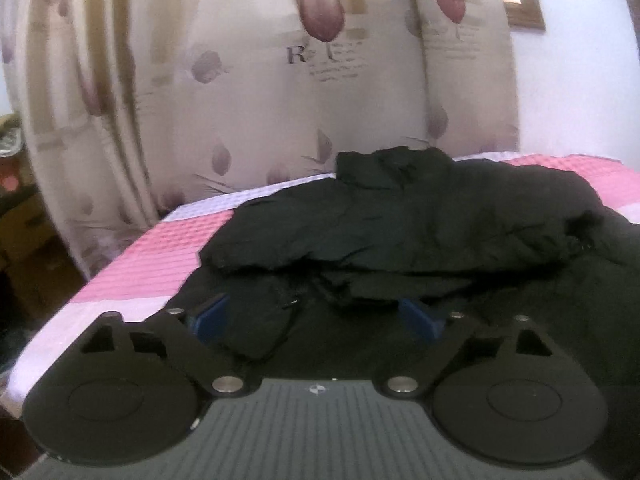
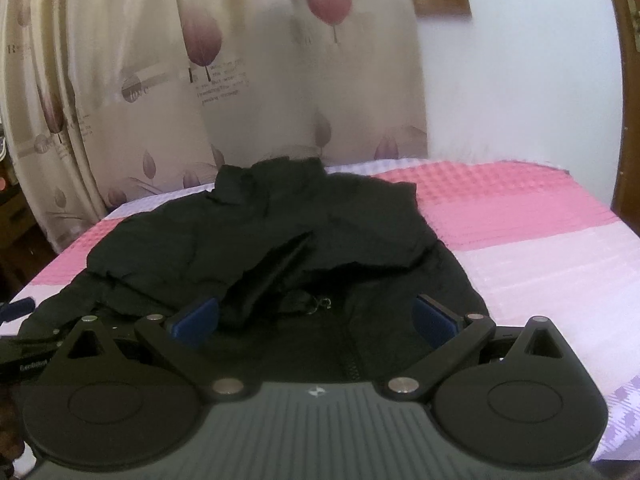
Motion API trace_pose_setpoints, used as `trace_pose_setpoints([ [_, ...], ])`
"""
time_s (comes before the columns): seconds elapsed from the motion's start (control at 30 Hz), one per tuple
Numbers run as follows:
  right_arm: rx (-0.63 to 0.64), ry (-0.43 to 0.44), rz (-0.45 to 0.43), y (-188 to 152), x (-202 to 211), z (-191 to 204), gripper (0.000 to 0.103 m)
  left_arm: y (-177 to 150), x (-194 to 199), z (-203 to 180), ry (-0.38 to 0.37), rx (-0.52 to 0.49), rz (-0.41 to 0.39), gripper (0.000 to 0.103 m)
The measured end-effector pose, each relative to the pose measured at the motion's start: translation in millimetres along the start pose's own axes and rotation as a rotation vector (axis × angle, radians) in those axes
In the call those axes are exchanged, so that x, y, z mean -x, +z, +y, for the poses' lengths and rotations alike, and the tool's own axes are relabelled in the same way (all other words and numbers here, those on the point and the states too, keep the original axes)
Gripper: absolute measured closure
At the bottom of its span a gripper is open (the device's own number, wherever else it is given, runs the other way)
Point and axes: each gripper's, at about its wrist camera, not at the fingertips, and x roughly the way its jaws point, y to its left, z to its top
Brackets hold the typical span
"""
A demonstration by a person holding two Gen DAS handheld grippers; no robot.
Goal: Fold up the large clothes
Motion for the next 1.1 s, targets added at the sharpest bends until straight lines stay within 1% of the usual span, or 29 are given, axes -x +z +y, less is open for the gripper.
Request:
trace_pose_setpoints([
  [0.1, -0.008, 0.008, -0.001, -1.8, -6.2, -4.9, 0.0, 11.9, -13.3, -6.5, -0.075, 0.046, -0.032, 0.017],
  [0.17, -0.02, 0.016, 0.008, -1.5, -11.4, -9.7, 0.0, 20.8, -16.3, -16.0, -0.12, 0.038, -0.063, 0.017],
  [0.2, -0.027, 0.018, 0.013, -1.6, -13.8, -12.4, 0.0, 26.7, -16.7, -24.2, -0.137, 0.019, -0.1, 0.016],
  [0.23, -0.034, 0.016, 0.018, -1.2, -16.2, -15.2, 0.0, 33.5, -17.0, -35.0, -0.15, -0.012, -0.152, 0.011],
  [0.27, -0.039, 0.017, 0.023, -0.6, -18.0, -17.8, 0.0, 38.9, -17.1, -45.3, -0.159, -0.049, -0.183, 0.007],
  [0.3, -0.045, 0.017, 0.025, 0.4, -19.4, -20.5, 0.0, 42.9, -16.7, -58.6, -0.179, -0.089, -0.211, 0.0],
  [0.37, -0.058, 0.013, 0.025, 2.5, -21.1, -26.7, 0.0, 47.4, -16.4, -83.4, -0.221, -0.162, -0.243, 0.0],
  [0.43, -0.068, 0.007, 0.022, 3.9, -21.5, -33.7, 0.0, 49.9, -21.2, -113.6, -0.239, -0.262, -0.237, 0.0],
  [0.5, -0.083, -0.003, 0.021, 4.2, -21.8, -42.0, 0.0, 49.9, -30.8, -142.8, -0.219, -0.352, -0.239, 0.0],
  [0.53, -0.093, -0.002, 0.021, 4.2, -21.8, -46.2, 0.0, 50.7, -39.1, -158.0, -0.195, -0.395, -0.232, 0.0],
  [0.57, -0.103, -0.001, 0.022, 3.6, -22.0, -51.0, 0.0, 45.1, -48.6, -162.0, -0.192, -0.421, -0.174, 0.0],
  [0.6, -0.113, -0.004, 0.025, 3.2, -22.6, -55.6, 0.0, 41.8, -58.3, -168.0, -0.193, -0.446, -0.125, 0.01],
  [0.63, -0.121, -0.006, 0.028, 2.5, -23.3, -59.8, 0.0, 40.4, -67.7, -171.1, -0.203, -0.459, -0.082, 0.033],
  [0.7, -0.133, -0.008, 0.03, 0.9, -24.2, -66.5, 0.0, 41.0, -81.3, -173.8, -0.239, -0.43, 0.003, 0.064],
  [0.77, -0.146, -0.01, 0.032, 0.2, -24.5, -71.6, 0.0, 42.3, -84.1, -166.4, -0.222, -0.379, 0.021, 0.077],
  [0.8, -0.151, -0.008, 0.031, 0.5, -24.4, -73.4, 0.0, 44.4, -81.8, -162.8, -0.205, -0.36, 0.015, 0.083],
  [0.87, -0.152, -0.005, 0.027, 1.4, -24.4, -75.0, 0.0, 48.3, -75.5, -150.7, -0.169, -0.317, -0.005, 0.085],
  [0.97, -0.149, 0.001, 0.017, 3.3, -27.2, -74.1, 0.0, 62.7, -69.9, -136.0, -0.116, -0.268, -0.039, 0.086],
  [1.0, -0.152, 0.004, 0.017, 3.5, -28.0, -74.1, 0.0, 66.7, -68.9, -132.7, -0.096, -0.261, -0.049, 0.086],
  [1.1, -0.16, 0.022, 0.025, 3.1, -31.7, -71.1, 0.0, 78.0, -70.2, -125.7, -0.074, -0.255, -0.044, 0.086],
])
